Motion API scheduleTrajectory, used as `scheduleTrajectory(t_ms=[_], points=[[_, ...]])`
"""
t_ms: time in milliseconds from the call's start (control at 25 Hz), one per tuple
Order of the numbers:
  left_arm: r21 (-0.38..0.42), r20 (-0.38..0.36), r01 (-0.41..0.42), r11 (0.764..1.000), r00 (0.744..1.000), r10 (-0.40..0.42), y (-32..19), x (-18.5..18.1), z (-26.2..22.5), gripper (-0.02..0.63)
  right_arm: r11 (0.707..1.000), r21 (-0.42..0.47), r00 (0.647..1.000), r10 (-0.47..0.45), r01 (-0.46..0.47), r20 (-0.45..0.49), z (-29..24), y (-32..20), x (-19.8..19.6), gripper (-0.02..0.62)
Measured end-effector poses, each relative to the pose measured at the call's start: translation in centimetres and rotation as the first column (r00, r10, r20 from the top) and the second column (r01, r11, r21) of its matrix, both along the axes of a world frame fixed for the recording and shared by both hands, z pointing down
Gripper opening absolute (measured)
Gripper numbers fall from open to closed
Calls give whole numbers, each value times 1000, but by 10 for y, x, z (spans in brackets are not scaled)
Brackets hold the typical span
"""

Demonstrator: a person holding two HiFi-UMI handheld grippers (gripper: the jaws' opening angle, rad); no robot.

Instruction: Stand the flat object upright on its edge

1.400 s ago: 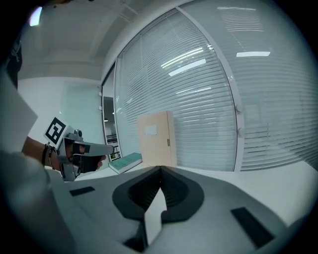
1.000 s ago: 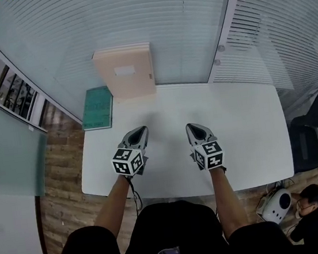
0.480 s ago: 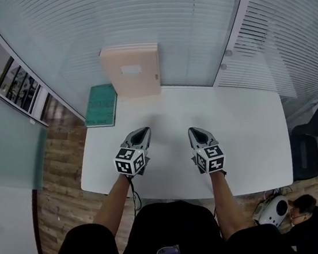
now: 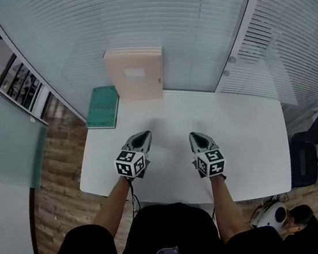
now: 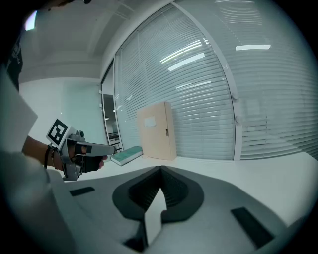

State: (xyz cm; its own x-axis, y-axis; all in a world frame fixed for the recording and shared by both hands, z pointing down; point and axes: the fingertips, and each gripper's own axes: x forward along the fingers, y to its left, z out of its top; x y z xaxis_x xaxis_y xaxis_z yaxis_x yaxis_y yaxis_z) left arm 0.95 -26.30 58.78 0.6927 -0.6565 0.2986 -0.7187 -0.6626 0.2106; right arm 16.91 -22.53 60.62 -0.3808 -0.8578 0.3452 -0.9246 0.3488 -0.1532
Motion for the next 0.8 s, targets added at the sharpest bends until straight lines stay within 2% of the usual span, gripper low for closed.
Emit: scheduleTrajectory(t_ms=[800], points=[[-6, 16, -11, 1000, 1000, 11, -5, 8, 6, 20, 1000, -10, 1000, 7, -7, -13, 6, -7, 5, 21]])
